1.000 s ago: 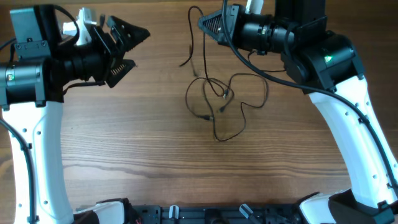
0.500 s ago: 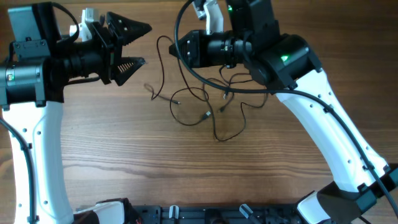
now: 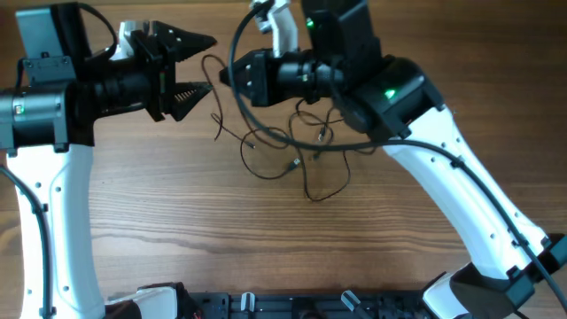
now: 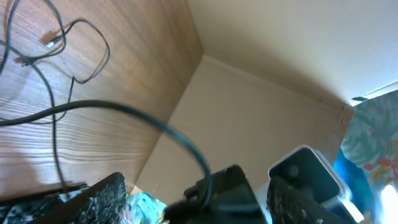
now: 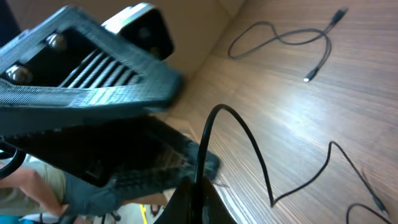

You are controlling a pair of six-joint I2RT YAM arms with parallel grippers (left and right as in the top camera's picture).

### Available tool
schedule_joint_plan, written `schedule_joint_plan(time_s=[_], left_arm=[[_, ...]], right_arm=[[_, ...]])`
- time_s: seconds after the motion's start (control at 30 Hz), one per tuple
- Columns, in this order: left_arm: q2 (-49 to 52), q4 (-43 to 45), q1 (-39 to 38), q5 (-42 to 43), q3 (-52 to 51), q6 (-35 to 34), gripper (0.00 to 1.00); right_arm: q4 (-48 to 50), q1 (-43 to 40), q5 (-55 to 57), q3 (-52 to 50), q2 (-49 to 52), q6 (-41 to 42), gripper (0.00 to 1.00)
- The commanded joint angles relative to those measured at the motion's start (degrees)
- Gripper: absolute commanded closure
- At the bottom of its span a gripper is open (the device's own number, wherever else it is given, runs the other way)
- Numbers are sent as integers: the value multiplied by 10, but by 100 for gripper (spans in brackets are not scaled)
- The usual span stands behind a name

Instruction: Untangle cables

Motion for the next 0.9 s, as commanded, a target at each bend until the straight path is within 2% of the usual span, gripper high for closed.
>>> schedule_joint_plan(time_s=[0.0, 0.17, 0.4, 0.63, 0.87], left_arm=[[1, 3, -7, -4, 6, -14, 31], [1, 3, -7, -10, 6, -14, 39], [1, 3, -7, -21, 6, -14, 65], [1, 3, -7, -31, 6, -14, 70], [1, 3, -7, -31, 6, -39, 79]], right_arm=[[7, 12, 21, 0, 1, -11, 96], [6, 17, 21, 0, 1, -11, 96], [7, 17, 26, 0, 1, -11, 96], [7, 17, 23, 0, 1, -11, 96], [7, 17, 21, 0, 1, -11, 96]])
